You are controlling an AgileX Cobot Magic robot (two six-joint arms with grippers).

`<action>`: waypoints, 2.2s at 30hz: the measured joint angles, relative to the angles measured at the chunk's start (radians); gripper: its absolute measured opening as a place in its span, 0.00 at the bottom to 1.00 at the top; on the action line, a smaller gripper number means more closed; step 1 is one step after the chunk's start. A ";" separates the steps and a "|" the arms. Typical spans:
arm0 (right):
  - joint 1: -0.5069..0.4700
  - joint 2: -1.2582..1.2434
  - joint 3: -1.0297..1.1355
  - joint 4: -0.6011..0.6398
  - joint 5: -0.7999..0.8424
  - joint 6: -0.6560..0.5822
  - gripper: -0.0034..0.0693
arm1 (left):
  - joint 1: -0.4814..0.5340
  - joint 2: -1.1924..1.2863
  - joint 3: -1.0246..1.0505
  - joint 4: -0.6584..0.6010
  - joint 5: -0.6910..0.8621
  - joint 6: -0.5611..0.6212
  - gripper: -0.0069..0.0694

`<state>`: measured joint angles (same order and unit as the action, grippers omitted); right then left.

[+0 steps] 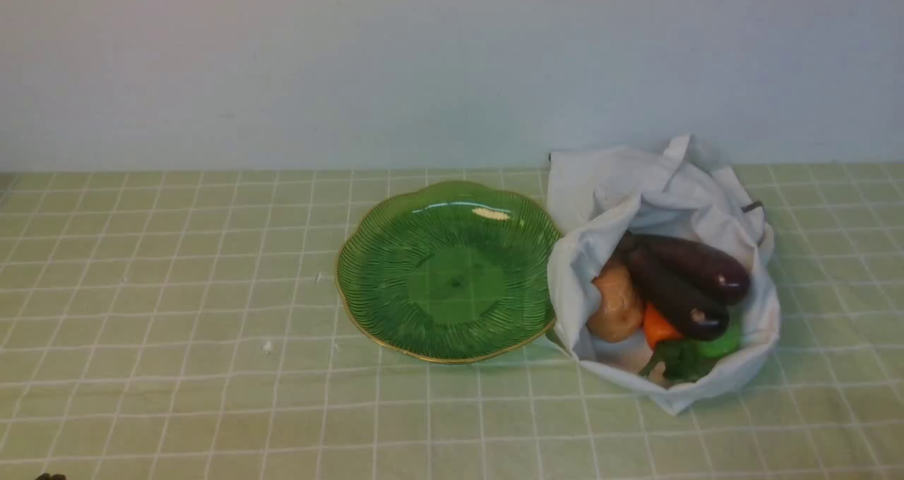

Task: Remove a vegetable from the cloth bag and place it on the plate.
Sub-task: Use the right arm to grab an eggplant from the bag

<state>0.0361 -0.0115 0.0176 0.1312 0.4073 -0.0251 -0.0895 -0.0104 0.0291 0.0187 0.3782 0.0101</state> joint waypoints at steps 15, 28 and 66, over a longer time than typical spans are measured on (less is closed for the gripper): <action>0.000 0.000 0.000 0.000 0.000 0.001 0.03 | 0.000 0.000 0.000 0.000 0.000 0.000 0.08; 0.000 0.000 0.000 0.000 0.000 0.002 0.03 | 0.000 0.000 0.000 0.000 0.000 0.000 0.08; 0.000 0.045 -0.288 0.595 -0.093 -0.067 0.03 | 0.000 0.000 0.000 0.000 0.000 0.000 0.08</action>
<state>0.0361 0.0336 -0.2700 0.7257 0.3138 -0.0918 -0.0895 -0.0104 0.0291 0.0187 0.3782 0.0101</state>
